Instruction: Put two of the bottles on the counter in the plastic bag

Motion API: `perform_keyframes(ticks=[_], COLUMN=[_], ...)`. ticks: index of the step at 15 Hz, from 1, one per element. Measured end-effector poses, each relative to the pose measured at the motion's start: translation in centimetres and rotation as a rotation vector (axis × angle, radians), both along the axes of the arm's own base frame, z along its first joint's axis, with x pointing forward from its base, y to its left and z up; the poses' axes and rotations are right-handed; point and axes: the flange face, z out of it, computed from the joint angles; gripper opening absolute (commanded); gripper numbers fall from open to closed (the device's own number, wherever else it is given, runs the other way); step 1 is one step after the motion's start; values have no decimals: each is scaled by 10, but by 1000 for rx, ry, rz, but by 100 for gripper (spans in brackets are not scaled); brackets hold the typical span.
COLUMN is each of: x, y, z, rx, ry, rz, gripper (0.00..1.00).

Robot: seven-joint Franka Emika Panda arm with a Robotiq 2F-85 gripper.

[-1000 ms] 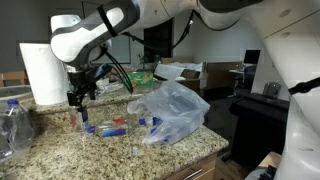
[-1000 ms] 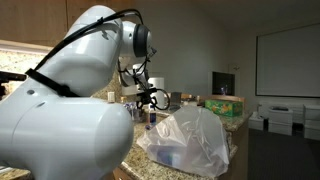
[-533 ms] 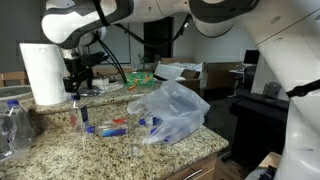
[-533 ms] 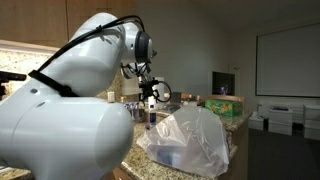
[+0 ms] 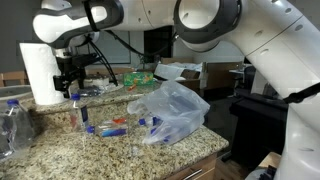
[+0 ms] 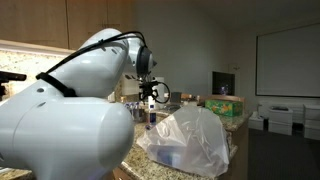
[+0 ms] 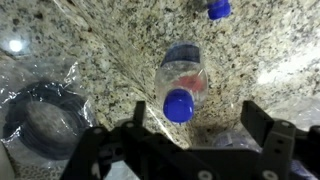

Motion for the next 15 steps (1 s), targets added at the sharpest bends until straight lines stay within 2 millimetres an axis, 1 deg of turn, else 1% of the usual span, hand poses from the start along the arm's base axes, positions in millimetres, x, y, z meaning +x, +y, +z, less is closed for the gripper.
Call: perform_keyframes(ticks=[3, 4, 5, 6, 9, 10, 12, 15], x=[4, 4, 4, 4, 5, 5, 6, 7], y=[4, 4, 5, 6, 6, 7, 7, 7], z=[0, 0, 0, 0, 2, 3, 4, 4], rx=[-1, -2, -3, -5, -9, -8, -4, -3], ry=[7, 11, 16, 21, 34, 36, 37, 46], rz=[-6, -8, -9, -11, -16, -18, -21, -26], gripper=[45, 39, 60, 74, 88, 95, 100, 100])
